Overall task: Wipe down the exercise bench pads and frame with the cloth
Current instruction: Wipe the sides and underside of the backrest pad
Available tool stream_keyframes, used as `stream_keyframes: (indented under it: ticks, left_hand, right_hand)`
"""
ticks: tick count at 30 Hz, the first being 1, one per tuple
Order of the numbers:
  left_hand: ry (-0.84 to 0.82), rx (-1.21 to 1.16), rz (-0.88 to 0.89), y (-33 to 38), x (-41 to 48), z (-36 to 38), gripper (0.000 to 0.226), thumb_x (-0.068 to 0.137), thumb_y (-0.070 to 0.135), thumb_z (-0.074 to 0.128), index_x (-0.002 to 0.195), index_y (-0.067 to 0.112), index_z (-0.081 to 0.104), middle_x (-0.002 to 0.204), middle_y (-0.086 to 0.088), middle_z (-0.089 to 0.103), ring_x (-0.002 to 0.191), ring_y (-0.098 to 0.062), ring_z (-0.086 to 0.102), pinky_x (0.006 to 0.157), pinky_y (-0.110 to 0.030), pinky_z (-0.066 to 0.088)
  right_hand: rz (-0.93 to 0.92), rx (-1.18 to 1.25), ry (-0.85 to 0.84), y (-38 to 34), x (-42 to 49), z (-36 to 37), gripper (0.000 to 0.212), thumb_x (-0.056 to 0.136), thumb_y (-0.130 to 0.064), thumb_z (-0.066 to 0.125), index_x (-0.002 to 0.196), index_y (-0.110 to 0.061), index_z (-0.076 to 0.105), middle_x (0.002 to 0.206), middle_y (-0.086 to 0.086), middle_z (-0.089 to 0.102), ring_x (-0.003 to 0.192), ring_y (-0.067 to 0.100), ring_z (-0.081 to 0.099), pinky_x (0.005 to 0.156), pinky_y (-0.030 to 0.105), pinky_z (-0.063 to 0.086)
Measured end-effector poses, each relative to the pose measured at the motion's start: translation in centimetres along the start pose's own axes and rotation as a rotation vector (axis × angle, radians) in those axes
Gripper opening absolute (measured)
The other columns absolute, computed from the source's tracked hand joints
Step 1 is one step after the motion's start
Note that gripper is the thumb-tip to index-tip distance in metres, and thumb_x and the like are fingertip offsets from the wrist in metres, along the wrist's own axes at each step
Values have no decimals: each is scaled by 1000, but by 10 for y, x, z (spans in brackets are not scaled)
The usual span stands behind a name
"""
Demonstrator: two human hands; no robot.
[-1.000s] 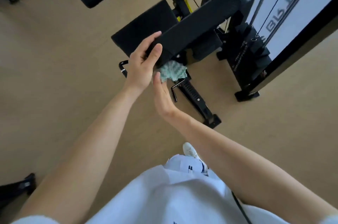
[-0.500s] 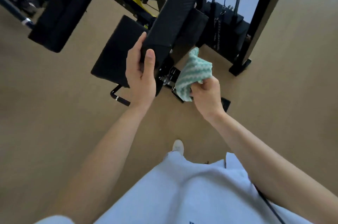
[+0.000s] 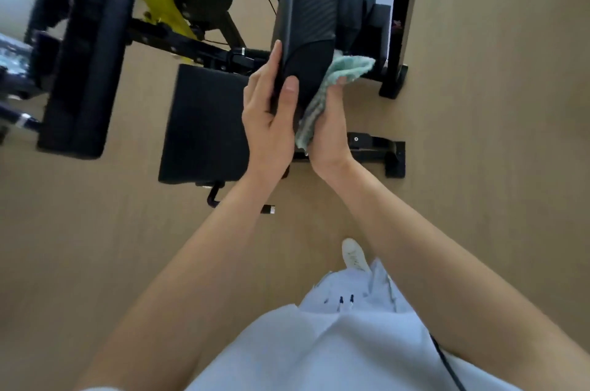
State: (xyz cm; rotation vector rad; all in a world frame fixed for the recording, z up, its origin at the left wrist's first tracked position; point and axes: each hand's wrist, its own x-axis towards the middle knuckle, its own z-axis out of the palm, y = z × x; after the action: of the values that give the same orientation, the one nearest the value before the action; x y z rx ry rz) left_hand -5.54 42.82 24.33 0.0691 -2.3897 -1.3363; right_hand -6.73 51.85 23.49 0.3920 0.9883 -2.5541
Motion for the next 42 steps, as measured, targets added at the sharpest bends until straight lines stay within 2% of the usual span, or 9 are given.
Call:
stream_keyframes:
  ticks: [6, 11, 15, 20, 25, 29, 34, 39, 42]
  left_hand:
    - [-6, 90, 36, 5, -3, -1, 53, 107, 26, 49, 157, 9, 40, 142, 19, 52, 140, -22, 49, 117, -49, 44]
    - [-92, 161, 45, -4, -11, -6, 60, 108, 17, 51, 160, 0, 27, 156, -1, 44, 147, -20, 44, 120, -49, 41]
    - [-135, 277, 140, -30, -21, -22, 65, 102, 7, 60, 158, -6, 28, 154, -20, 47, 141, -35, 49, 112, -57, 46]
    - [-189, 427, -265, -82, -39, -34, 67, 98, 11, 63, 158, 22, 36, 158, 8, 45, 143, -14, 46, 120, -46, 42]
    - [-393, 443, -661, -143, -23, -24, 67, 97, 14, 67, 156, 31, 40, 154, 11, 52, 144, -20, 48, 121, -42, 39]
    - [-427, 538, -691, -165, -9, -6, 48, 98, 16, 66, 143, 20, 53, 132, 1, 68, 125, -21, 61, 111, -40, 48]
    - [-384, 564, -608, -182, -8, -11, 40, 91, 10, 72, 130, 15, 63, 118, -2, 75, 111, -18, 71, 95, -32, 56]
    - [-349, 555, -556, -194, -13, -19, 38, 87, 1, 74, 122, 12, 66, 110, 0, 75, 98, -6, 70, 76, -10, 53]
    - [-324, 549, -549, -199, -15, -17, 34, 88, -4, 69, 119, 9, 64, 107, -2, 72, 88, 3, 66, 66, -4, 48]
  right_hand:
    - [239, -34, 19, 82, 28, -34, 74, 90, -50, 51, 154, -13, 39, 154, 8, 49, 142, 21, 46, 126, 40, 26]
    - [395, -172, -56, 110, 42, -74, 50, 109, -36, 37, 153, -12, 40, 120, -2, 64, 107, 11, 62, 101, 24, 47]
    - [470, -231, -107, 123, 50, -114, 44, 108, -45, 36, 138, -15, 50, 129, 4, 64, 109, 16, 64, 106, 33, 46]
    - [387, -128, 18, 130, 63, -132, 35, 108, -38, 38, 126, -16, 59, 122, 3, 63, 102, 13, 63, 94, 27, 46]
    - [186, 68, 17, 114, 85, -91, 39, 110, -24, 35, 143, -7, 48, 141, 9, 55, 125, 19, 51, 118, 32, 32]
    - [-22, 1, -97, 119, 92, -53, 51, 112, -32, 29, 157, -10, 29, 165, 6, 28, 153, 16, 23, 117, 20, 19]
    - [7, 48, -129, 176, 111, -63, 22, 94, -39, 49, 112, -32, 60, 116, -9, 64, 118, 6, 59, 109, 29, 42]
    - [116, -212, -84, 227, 105, -106, 34, 103, -23, 44, 131, -9, 57, 131, 8, 61, 123, 25, 55, 116, 40, 38]
    - [157, -85, 20, 241, 103, -137, 36, 101, -21, 45, 129, -3, 58, 128, 16, 64, 118, 30, 60, 107, 37, 45]
